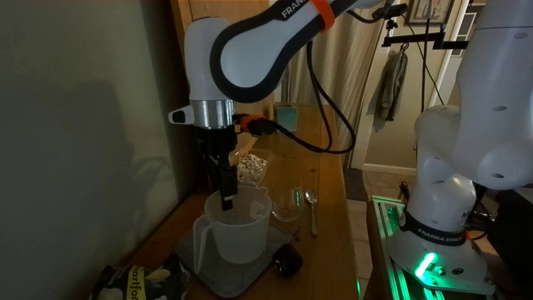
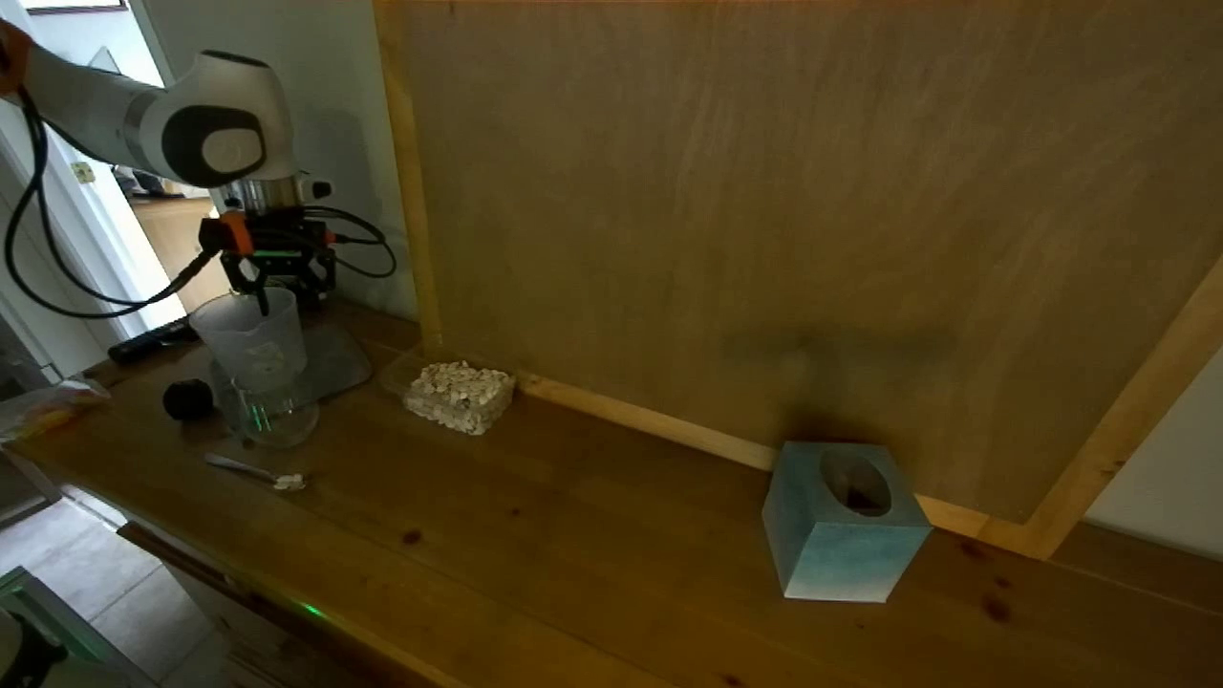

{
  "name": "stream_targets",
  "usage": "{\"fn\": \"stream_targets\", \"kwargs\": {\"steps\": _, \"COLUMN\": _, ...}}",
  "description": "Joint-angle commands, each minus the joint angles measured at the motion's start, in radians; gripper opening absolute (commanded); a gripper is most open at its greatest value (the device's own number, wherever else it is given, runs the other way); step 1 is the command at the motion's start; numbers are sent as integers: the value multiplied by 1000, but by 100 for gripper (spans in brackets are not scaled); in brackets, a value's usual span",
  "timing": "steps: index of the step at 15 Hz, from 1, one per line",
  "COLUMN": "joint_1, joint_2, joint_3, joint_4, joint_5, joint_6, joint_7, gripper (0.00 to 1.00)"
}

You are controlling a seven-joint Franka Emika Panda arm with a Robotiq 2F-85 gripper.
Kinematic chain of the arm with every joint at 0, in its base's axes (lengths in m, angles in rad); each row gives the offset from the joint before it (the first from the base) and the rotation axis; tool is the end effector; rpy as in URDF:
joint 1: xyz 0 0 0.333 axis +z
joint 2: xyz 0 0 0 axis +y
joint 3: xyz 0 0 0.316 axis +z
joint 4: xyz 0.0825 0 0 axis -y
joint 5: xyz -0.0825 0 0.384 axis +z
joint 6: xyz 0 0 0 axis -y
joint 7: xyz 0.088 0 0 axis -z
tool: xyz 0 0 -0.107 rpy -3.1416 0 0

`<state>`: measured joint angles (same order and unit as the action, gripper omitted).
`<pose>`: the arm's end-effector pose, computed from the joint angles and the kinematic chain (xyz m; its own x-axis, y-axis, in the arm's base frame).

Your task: Pour the contents of the clear jug into the glass cup

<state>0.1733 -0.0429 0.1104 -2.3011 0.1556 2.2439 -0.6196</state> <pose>0.4833 0.1456 0.3642 0.6940 0.7182 0.0506 0.7188 -0.6872 -0.1053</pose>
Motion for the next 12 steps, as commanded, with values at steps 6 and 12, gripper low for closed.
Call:
{"fn": "stream_targets", "kwargs": {"steps": 6, "joint_1": -18, "joint_2": -4, "joint_3": -6, "joint_4": -14, "joint_5": 92, "joint_6": 41, "joint_7": -94, "gripper": 9}}
{"fn": "stream_targets", "kwargs": {"steps": 12, "joint_1": -44, "joint_2": -44, "joint_3": -32, "joint_4": -43, "joint_5": 154, "joint_6": 35, "joint_7": -166, "gripper": 1}}
